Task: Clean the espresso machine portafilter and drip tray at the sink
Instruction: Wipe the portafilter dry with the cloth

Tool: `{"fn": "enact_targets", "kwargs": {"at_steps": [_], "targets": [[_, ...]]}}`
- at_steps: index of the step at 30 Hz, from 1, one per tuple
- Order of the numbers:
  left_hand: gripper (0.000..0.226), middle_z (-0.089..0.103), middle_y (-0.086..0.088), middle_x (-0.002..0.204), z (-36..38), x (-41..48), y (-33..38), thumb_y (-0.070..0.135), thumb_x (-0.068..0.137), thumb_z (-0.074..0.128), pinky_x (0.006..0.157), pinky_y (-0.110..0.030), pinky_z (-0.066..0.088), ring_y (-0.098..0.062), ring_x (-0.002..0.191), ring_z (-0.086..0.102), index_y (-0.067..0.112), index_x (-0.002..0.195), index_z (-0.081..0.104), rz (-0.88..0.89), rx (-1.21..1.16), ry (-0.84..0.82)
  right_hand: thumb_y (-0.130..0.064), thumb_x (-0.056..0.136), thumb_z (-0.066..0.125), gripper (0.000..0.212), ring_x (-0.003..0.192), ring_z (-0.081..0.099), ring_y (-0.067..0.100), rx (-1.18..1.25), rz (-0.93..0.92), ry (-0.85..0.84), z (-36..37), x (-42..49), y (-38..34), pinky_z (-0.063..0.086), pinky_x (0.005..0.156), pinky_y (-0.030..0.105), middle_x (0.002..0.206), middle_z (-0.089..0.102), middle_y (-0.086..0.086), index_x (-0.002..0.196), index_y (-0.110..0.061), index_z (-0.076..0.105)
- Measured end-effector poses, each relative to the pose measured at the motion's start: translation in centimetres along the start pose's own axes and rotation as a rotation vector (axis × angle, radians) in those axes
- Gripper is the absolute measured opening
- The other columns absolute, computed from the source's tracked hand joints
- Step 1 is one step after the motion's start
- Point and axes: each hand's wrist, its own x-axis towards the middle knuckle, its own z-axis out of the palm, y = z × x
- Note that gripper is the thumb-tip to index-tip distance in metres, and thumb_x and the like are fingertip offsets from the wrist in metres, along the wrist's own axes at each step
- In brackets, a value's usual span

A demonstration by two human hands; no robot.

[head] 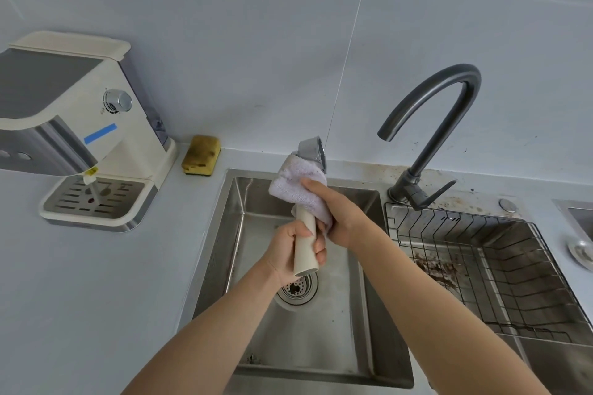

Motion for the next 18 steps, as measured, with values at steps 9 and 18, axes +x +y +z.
{"fn": "enact_targets", "kwargs": {"at_steps": [9,18], "targets": [[0.024,0.065,-0.003,0.062,-0.9,0.5,-0.1,0.023,0.071,0.06,0.059,-0.022,0.051,-0.015,0.057,0.063,0.007,0.089,0.064,-0.08,-0.143,-0.403,-0.027,0.058,0.073,0.042,0.067,0.063,0.017,0.275,-0.021,-0.25,-0.7,0.5,-0.8,0.053,0.068,0.027,0.072,0.066,0.008,0.091,-0.004,0.059],[0.046,0.068,-0.008,0.072,-1.1,-0.7,0.1,0.033,0.062,0.07,0.062,-0.031,0.053,-0.02,0.064,0.066,0.007,0.097,0.058,0.017,0.079,0.113,-0.018,0.08,0.06,0.006,0.055,0.051,0.013,0.171,-0.151,0.023,-1.2,1.3,-1.6,0.04,0.057,0.025,0.053,0.058,-0.002,0.078,-0.014,0.057]]}}
